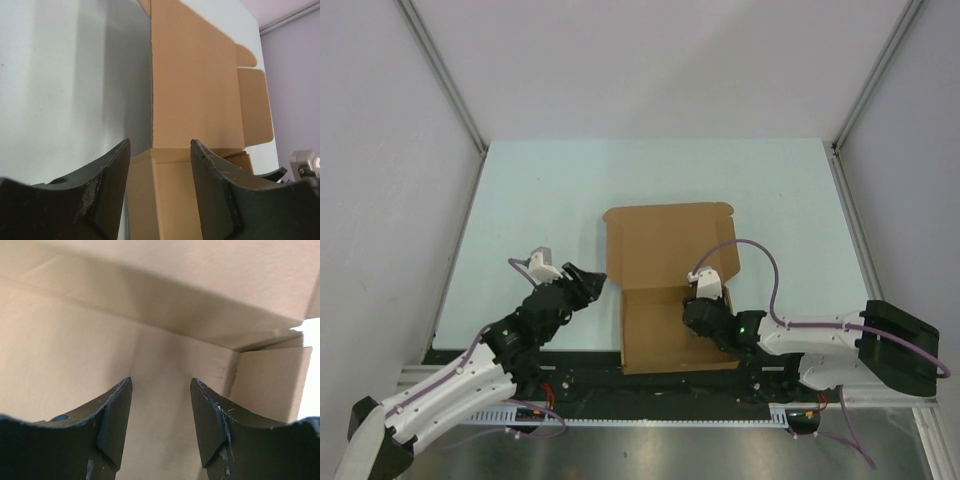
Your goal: Fold the paper box
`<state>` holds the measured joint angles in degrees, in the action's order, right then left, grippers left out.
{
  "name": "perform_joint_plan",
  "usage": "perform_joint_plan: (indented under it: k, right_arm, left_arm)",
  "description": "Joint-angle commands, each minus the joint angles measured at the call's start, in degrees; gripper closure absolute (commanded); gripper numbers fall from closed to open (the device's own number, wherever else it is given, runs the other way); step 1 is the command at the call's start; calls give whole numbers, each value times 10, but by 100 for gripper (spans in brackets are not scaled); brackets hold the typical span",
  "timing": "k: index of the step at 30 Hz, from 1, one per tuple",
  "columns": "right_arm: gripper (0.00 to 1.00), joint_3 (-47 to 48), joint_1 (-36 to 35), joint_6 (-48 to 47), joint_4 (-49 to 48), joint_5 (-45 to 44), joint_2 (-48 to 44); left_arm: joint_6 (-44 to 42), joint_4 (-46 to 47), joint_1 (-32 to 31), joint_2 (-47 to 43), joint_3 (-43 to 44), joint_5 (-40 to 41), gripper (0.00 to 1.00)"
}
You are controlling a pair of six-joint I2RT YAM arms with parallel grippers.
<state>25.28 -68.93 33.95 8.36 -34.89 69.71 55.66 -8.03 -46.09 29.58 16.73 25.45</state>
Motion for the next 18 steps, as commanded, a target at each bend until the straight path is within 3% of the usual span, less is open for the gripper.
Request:
perform_joint_plan:
  k: [1,8,11,12,14,18]
  right_arm:
    - [44,30,43,-17,-45,-1,25]
    - [45,70,58,-46,-62,-20,75]
    - [44,73,56,-52,-73,-20,70]
    - [44,73,56,-53,-77,-18,75]
    - [44,72,55,-53,-77,-14,81]
    - [44,73,55,-52,-77,-11,82]
  left_arm:
    - [22,21,2,8,-12,11,43]
    - [0,24,24,13,16,70,40]
    - [-18,35,58,19,26,44,35]
    - [-20,42,67,27,26,36,27]
    - [-26,60,92,33,19,19,21]
    - [-42,202,115,77,-6,-59,17]
